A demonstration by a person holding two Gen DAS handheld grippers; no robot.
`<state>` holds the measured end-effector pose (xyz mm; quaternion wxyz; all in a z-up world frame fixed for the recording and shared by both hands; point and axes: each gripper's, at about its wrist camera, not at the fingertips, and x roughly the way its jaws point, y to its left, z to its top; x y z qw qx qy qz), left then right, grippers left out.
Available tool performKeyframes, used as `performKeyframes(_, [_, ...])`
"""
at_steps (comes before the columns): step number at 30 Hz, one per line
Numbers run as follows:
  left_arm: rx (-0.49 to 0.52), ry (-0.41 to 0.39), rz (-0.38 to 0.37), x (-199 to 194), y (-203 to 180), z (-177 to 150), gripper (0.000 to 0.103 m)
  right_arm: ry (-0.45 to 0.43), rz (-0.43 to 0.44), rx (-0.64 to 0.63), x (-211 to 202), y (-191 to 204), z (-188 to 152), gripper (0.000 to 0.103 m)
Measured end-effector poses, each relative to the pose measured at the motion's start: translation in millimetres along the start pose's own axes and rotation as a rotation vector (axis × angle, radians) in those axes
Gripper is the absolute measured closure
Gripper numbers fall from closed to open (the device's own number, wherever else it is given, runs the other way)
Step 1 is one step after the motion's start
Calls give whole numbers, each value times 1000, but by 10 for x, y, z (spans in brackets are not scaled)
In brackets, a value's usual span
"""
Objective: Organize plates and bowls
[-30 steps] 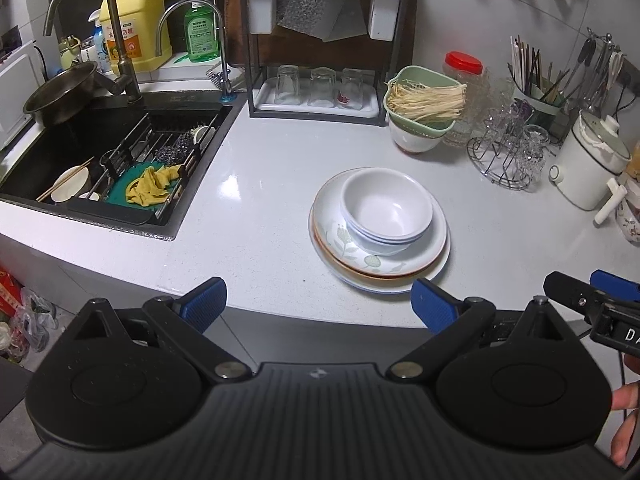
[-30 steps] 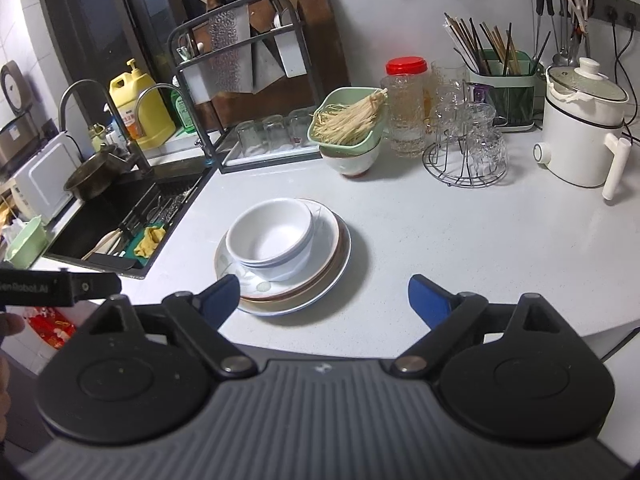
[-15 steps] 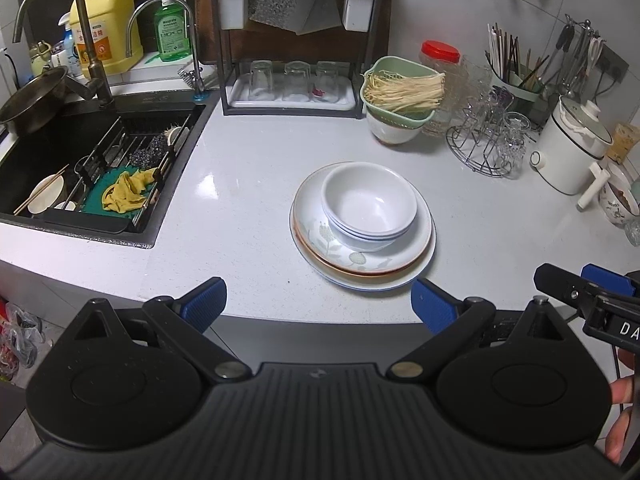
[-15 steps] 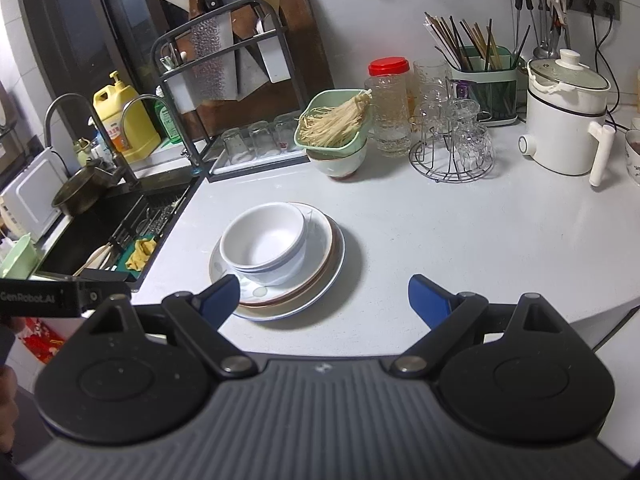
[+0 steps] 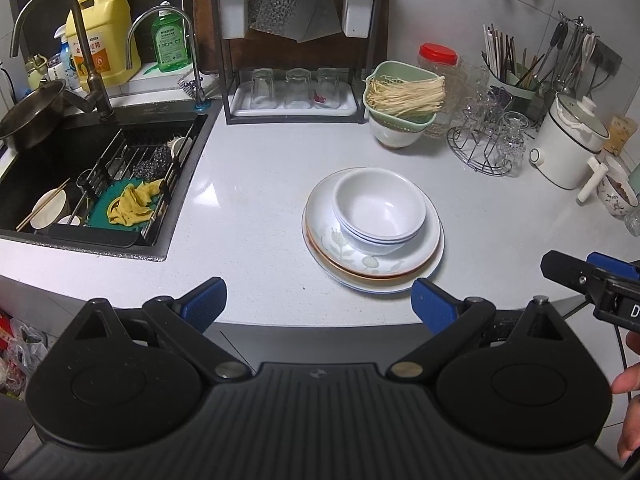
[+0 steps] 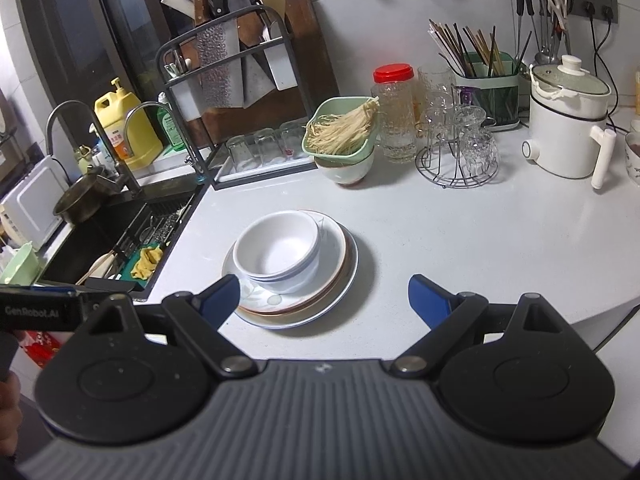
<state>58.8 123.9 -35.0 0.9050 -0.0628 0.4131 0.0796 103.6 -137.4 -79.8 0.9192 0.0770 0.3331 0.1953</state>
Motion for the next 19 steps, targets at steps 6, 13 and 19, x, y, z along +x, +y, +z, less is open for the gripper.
performKeyframes(6, [12, -10, -15, -53, -31, -12, 3, -7, -2, 2, -55, 15, -4, 11])
performKeyframes(13, [15, -13, -20, -120, -62, -43, 3, -9, 9, 16, -124, 6, -14, 11])
performKeyframes(19, [15, 0, -17, -147, -40, -74, 3, -7, 2, 14, -136, 20, -26, 11])
